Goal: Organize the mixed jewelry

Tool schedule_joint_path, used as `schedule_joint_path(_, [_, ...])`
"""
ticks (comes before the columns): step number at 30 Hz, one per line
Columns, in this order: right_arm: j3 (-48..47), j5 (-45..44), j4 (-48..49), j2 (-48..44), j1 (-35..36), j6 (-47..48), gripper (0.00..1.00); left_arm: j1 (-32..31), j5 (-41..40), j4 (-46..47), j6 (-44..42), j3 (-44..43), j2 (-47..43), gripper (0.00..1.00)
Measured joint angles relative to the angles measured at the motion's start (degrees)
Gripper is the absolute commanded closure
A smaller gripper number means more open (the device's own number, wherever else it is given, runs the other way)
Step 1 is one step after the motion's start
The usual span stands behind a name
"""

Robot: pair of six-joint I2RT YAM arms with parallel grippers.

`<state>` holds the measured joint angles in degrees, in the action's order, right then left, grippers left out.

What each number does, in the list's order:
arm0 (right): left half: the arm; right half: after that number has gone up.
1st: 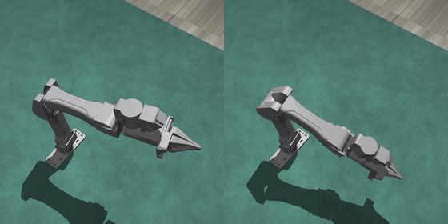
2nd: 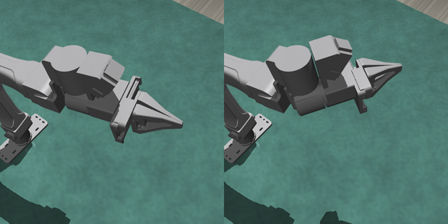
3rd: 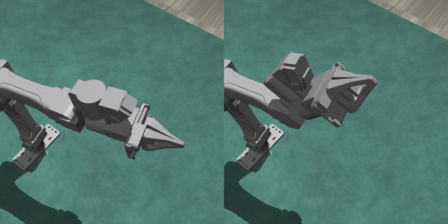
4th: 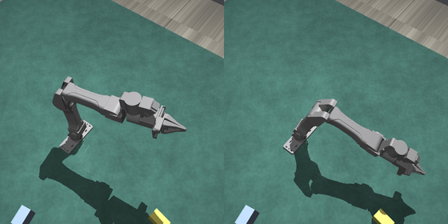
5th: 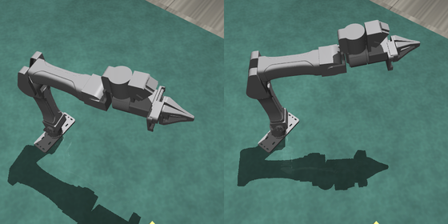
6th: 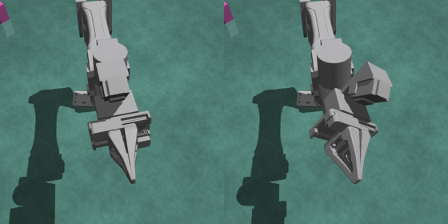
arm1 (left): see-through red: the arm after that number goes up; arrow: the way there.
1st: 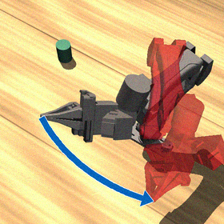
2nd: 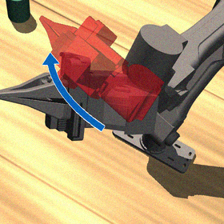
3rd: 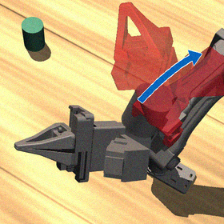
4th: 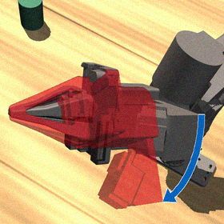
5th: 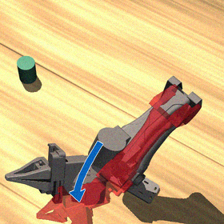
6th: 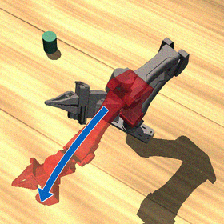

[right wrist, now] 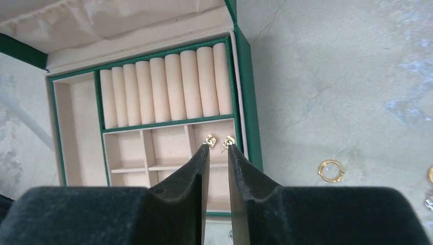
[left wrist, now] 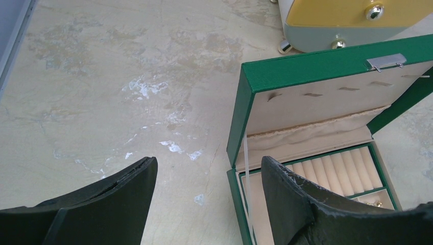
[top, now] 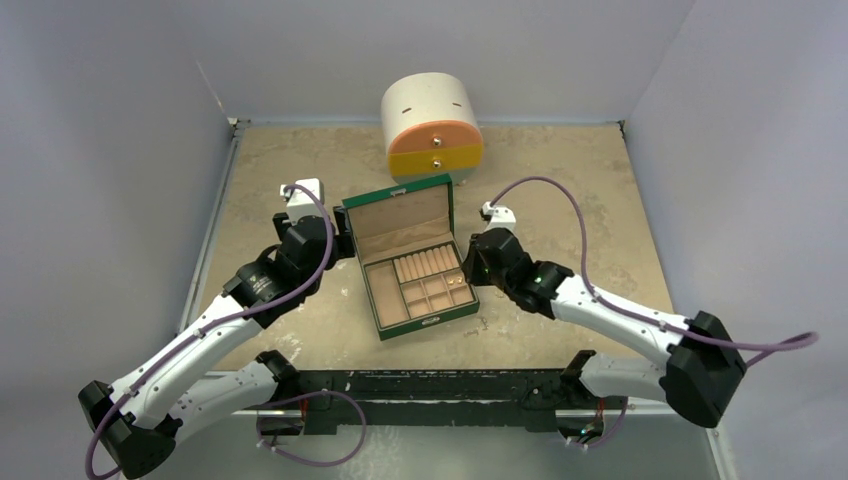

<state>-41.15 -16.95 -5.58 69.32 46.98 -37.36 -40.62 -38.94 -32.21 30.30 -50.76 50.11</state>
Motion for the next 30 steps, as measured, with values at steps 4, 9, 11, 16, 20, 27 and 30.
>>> schedule_joint_path(4, [-0.52, -1.46, -4.37, -4.92, 0.0, -0.72, 0.76, 0.0, 0.15, 0.0, 0.02, 0.0, 0.0, 0.27])
schedule_joint_path(9, [-0.52, -3.13, -12.02, -11.37, 0.0, -1.92, 0.7, 0.0, 0.15, 0.0, 0.02, 0.0, 0.0, 0.26])
schedule_joint_path(11, [-0.52, -4.42, -15.34, -13.7, 0.0, -2.58, 0.68, 0.0, 0.15, 0.0, 0.02, 0.0, 0.0, 0.26])
schedule_joint_path(16, [-0.52, -8.66, -24.17, -17.77, 0.0, -4.79, 0.64, 0.0, 0.13, 0.0, 0.02, 0.0, 0.0, 0.27])
schedule_joint_path(20, [-0.5, -11.37, -30.6, -18.86, -0.24, -7.1, 0.61, 0.0, 0.13, 0.0, 0.02, 0.0, 0.0, 0.27])
schedule_joint_path(27, [0.0, -11.63, -34.71, -16.31, -5.66, -9.97, 0.6, 0.0, 0.13, 0.0, 0.02, 0.0, 0.0, 0.27])
schedule_joint_path(30, [1.18, -10.27, -34.16, -15.15, -11.65, -9.94, 0.6, 0.0, 0.13, 0.0, 0.02, 0.0, 0.0, 0.26])
